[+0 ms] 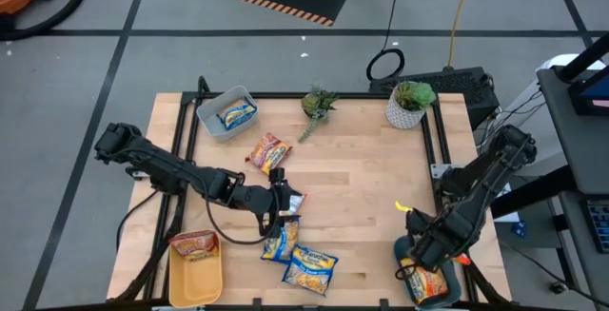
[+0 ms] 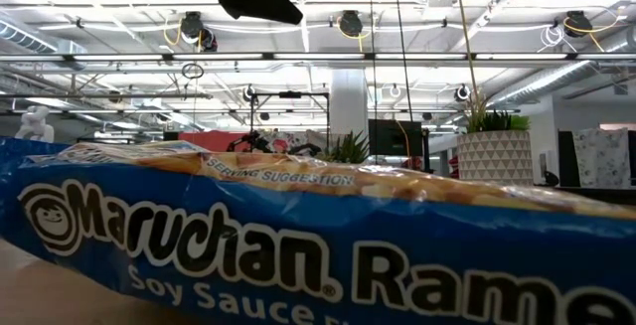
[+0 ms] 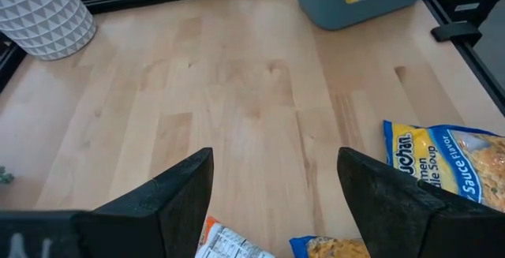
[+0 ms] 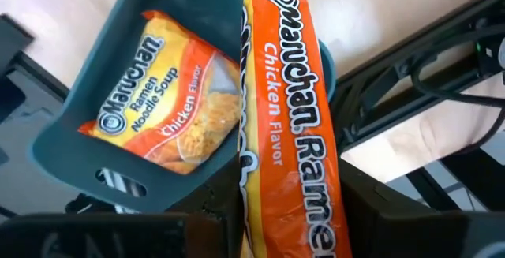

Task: Sort Maruchan noodles
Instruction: Put the right orange noodle pack into the blue bin

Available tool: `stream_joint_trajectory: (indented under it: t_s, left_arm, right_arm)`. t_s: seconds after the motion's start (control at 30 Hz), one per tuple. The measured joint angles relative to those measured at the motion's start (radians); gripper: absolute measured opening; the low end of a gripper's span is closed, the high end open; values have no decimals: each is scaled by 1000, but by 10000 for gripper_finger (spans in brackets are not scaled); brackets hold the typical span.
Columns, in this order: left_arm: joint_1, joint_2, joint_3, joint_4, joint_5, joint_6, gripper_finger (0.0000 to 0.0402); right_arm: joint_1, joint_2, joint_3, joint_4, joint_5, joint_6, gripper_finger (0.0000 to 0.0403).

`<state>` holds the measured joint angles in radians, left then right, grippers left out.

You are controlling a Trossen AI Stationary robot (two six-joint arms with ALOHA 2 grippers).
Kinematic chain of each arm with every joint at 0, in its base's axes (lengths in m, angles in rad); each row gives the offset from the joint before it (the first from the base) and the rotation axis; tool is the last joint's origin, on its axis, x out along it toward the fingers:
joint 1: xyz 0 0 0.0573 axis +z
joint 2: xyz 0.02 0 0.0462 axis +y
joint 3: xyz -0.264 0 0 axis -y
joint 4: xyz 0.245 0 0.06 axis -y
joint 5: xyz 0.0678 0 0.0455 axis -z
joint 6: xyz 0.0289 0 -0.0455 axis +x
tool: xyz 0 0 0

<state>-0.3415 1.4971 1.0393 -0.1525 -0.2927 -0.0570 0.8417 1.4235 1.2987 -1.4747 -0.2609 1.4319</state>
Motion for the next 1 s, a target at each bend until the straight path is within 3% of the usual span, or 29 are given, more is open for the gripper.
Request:
stream_joint_trajectory:
  t_s: [0.57, 1.0]
  left_arm:
    - [28, 0, 0, 0, 0, -49, 276]
    - [28, 0, 0, -1, 4, -57, 276]
  right_arm:
    - [5, 91, 0, 59, -30, -57, 124]
    - [5, 91, 0, 139, -67, -57, 188]
